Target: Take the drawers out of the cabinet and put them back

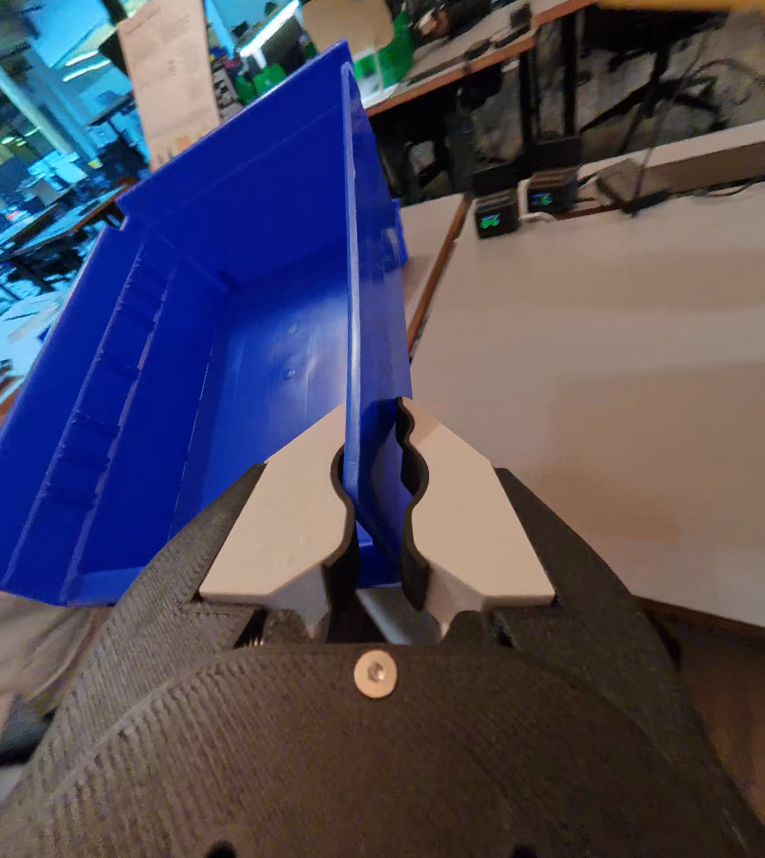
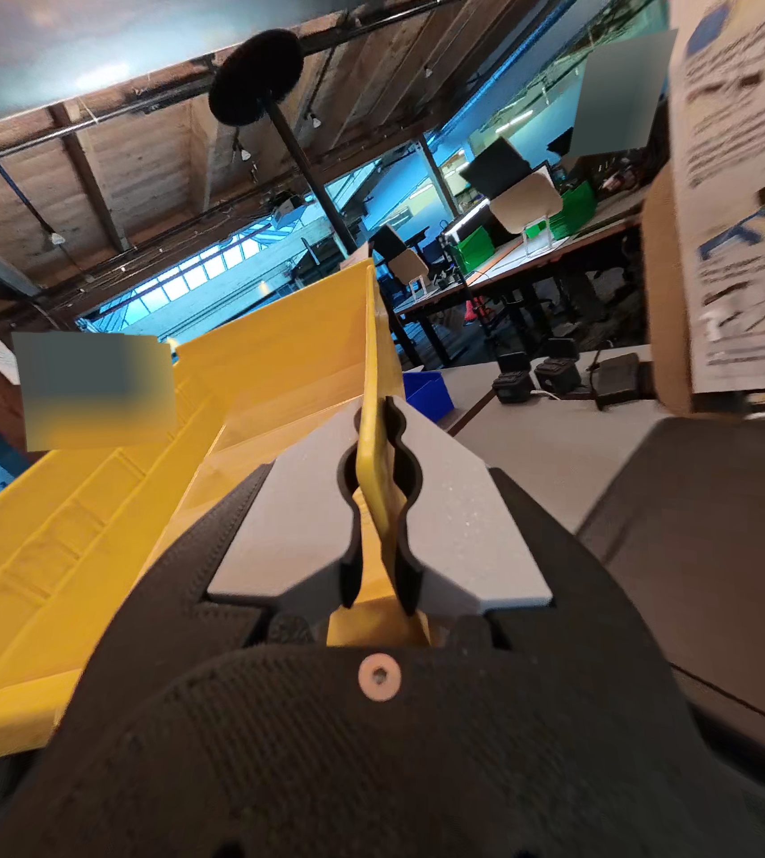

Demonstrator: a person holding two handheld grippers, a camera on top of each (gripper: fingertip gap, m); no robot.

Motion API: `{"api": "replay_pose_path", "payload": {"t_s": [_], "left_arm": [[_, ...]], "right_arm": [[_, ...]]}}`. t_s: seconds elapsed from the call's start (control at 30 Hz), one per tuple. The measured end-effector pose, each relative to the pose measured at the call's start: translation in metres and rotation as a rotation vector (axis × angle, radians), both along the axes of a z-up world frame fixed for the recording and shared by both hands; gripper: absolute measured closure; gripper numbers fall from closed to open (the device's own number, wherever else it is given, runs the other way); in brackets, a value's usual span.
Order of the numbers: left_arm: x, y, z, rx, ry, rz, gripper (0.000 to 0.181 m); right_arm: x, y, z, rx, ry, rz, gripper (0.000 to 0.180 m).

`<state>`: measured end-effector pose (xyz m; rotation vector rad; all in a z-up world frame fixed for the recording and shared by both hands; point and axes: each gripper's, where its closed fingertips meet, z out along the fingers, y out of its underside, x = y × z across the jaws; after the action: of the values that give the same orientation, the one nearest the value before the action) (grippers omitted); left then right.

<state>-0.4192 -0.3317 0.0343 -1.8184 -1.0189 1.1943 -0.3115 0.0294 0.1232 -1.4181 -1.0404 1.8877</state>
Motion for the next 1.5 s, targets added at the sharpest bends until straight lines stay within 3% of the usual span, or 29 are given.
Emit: {"api": "replay_pose_path", "payload": {"t_s": [0.23,0.47,0.6,0.7,0.9,1.0,1.1,1.5], "left_arm": [[-0.004,-0.044,-0.014,-0.060,0.001,0.152,0.177],[-0.009,-0.039,-0.028,-0.114,0.023,0.172,0.176],[-0.011,-0.032,-0.032,-0.095,0.036,0.164,0.176],[-0.015,-0.027,-0.036,-0.099,0.034,0.161,0.176],[-0.017,-0.007,-0.041,-0.115,0.031,0.121,0.176],[-0.017,0.004,-0.041,-0.119,0.035,0.097,0.175],[-0.014,0.013,-0.038,-0.110,0.042,0.071,0.175],[0.001,0.052,-0.018,-0.094,0.105,-0.021,0.174]], "right_arm": [[-0.095,-0.069,-0.074,0.175,-0.046,-0.116,0.176],[-0.161,-0.071,-0.194,0.101,-0.229,-0.133,0.176],[-0.172,-0.069,-0.231,0.085,-0.251,-0.228,0.175],[-0.175,-0.071,-0.248,0.153,-0.247,-0.329,0.175],[-0.172,-0.093,-0.262,0.111,-0.301,-0.395,0.170],[-0.161,-0.122,-0.258,0.088,-0.278,-0.315,0.142],[-0.143,-0.142,-0.259,0.139,-0.287,-0.227,0.133],[-0.101,-0.179,-0.262,0.191,-0.356,-0.098,0.142]]}}
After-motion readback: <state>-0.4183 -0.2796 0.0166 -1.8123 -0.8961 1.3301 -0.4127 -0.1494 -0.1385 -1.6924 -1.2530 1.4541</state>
